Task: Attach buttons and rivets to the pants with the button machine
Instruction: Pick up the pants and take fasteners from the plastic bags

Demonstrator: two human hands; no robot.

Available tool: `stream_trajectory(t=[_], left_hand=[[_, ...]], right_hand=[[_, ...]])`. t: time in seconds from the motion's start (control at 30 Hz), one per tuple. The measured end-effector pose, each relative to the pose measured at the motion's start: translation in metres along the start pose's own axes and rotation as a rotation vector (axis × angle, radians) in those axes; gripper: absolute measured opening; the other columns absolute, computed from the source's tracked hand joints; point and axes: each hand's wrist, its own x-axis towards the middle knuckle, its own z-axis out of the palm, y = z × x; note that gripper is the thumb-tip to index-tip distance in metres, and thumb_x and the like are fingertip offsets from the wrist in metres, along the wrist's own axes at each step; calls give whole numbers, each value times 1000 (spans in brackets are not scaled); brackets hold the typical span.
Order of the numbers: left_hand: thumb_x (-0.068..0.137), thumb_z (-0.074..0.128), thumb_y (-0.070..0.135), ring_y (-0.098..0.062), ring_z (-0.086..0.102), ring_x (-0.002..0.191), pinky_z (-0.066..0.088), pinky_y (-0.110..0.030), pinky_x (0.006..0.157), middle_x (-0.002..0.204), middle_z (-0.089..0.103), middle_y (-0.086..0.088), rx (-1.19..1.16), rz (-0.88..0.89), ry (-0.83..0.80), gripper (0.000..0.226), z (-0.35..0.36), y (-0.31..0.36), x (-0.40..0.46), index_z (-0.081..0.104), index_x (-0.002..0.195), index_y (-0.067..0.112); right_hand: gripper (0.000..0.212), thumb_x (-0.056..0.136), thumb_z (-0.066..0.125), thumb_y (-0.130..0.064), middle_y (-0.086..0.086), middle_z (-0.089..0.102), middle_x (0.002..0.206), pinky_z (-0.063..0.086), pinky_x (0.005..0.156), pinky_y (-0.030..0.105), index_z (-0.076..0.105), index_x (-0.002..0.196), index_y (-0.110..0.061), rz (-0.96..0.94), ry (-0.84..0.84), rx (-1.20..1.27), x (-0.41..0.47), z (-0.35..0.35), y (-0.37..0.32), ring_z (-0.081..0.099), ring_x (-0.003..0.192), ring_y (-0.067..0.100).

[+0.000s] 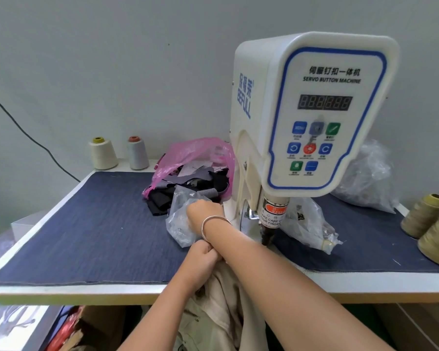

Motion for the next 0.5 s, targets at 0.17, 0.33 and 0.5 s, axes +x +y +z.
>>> stream_trajectory(t=[0.17,0.33,0.5], left_hand=[[70,48,21,-22,28,63,25,-37,61,62,37,-9,45,11,19,31,0,0,-1,43,59,-7],[64,47,20,-18,33,59,27,-32,56,57,42,-8,78,3,55,16,1,6,-2,52,51,11],[68,46,18,-17,40,64,32,-30,62,61,51,-7,95,69,35,27,1,6,-4,55,63,-7]], right_hand=[[25,92,47,-21,13,62,99,38,68,31,67,103,-11,67,21,273,-12,-5,8,58,92,31],[18,89,55,-24,7,69,91,51,74,35,69,86,-14,138,143,540,-31,-6,16,63,85,26],[11,86,62,-22,-10,60,67,45,65,22,67,79,-14,103,405,942,-90,-9,22,54,63,3]])
